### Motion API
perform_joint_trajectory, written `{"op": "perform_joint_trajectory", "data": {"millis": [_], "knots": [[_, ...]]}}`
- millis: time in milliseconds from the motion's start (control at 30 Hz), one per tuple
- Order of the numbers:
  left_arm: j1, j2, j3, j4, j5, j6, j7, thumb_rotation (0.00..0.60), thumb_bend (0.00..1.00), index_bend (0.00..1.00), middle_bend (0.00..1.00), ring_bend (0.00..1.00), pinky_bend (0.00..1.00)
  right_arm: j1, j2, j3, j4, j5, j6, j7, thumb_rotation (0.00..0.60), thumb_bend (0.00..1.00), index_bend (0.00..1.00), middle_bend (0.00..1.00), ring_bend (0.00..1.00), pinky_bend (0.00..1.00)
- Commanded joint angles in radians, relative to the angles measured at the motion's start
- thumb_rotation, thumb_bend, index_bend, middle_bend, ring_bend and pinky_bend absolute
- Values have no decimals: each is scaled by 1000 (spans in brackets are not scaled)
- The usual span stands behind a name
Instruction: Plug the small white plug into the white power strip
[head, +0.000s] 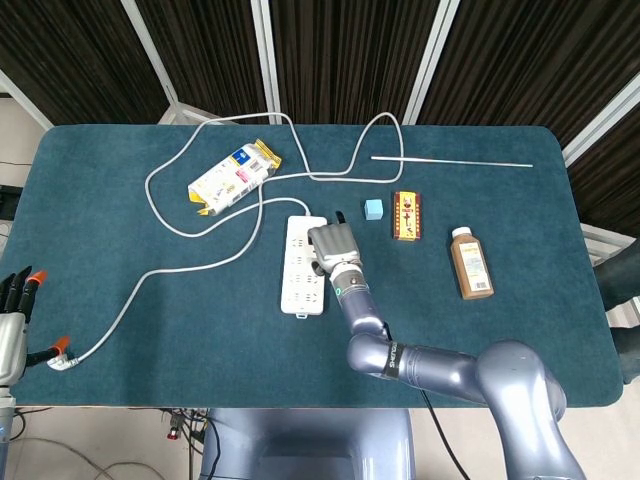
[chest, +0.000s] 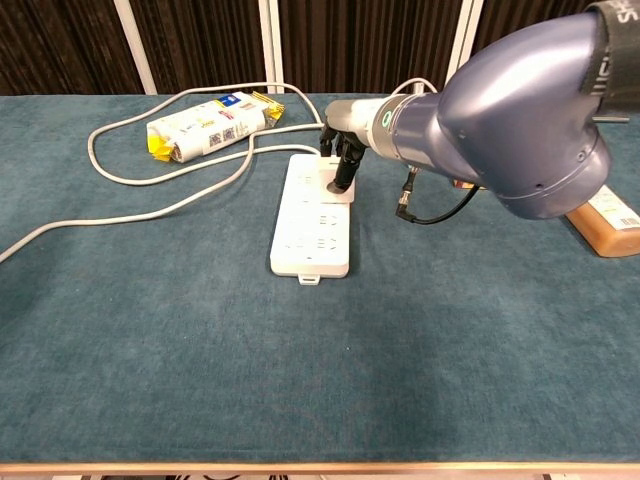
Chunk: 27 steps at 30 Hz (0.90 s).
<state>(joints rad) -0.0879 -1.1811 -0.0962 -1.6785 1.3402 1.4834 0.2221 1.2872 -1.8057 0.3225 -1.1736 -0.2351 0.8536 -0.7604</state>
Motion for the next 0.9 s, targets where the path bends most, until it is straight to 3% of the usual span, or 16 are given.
{"op": "perform_joint_trajectory", "data": {"millis": [33, 900], "knots": [[0, 0, 0, 1, -2, -1, 0, 600, 126, 116, 0, 0, 0, 1, -2, 1, 1, 0, 3, -3, 600, 557, 633, 545, 351, 0], [-1, 3, -2, 1, -6, -2, -4, 600, 126, 116, 0, 0, 0, -1, -20, 3, 10, -3, 0, -14, 600, 560, 650, 563, 363, 0]]}}
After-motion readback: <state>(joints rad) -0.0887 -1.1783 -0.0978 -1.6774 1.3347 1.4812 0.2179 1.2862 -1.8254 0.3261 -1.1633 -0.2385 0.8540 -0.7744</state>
